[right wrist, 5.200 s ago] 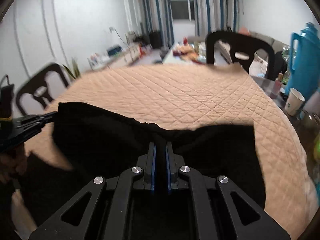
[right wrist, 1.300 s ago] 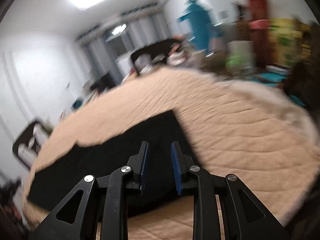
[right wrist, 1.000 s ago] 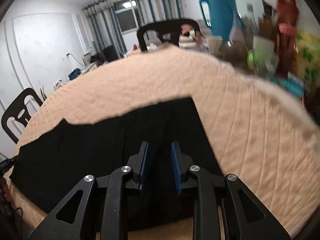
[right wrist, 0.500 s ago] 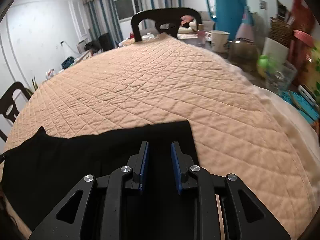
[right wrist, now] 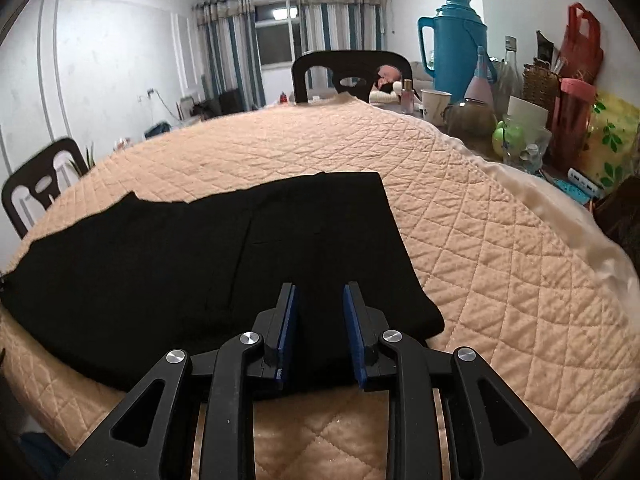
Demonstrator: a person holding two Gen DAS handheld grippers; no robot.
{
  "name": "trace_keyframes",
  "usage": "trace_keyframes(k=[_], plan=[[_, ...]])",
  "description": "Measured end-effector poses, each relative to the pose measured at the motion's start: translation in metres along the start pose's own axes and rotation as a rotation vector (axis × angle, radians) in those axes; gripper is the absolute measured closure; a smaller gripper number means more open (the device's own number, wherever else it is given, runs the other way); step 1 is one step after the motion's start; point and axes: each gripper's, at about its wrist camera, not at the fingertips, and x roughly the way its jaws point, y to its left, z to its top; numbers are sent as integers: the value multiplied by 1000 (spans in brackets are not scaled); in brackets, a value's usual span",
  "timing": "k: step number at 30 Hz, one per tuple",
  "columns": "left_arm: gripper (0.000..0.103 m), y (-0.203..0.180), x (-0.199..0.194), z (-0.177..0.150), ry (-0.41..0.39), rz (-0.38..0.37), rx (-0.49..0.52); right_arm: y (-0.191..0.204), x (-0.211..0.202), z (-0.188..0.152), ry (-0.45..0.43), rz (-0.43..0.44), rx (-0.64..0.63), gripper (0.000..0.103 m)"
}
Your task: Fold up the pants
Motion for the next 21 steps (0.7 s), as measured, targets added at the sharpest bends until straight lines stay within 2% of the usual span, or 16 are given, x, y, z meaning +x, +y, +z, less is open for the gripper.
trace_keyframes(k=[2, 6, 9, 12, 15, 17, 18, 21], plan=[[65, -2, -7, -2, -3, 17, -6, 5, -4, 3, -9, 1, -1, 78], [65, -12, -18, -7, -12, 51, 10, 20, -17, -3, -39, 58, -4, 78], [64, -25, -20, -9, -9, 25, 24, 40, -20, -6, -45, 108, -38, 77], [64, -40, -19, -13, -9, 2, 43, 62, -18, -5, -52, 158, -86, 65], [61, -51, -13, -18, 5, -23, 58, 81, -13, -6, -60, 198, -124, 63], [61, -53, -5, -22, 23, -12, 63, 88, -1, -10, -30, 191, -145, 63], [61, -54, -6, -23, 2, -2, 75, 89, 3, -13, -15, 176, -154, 63], [61, -54, -8, -24, 2, 7, 80, 88, 5, -18, -23, 173, -164, 63]])
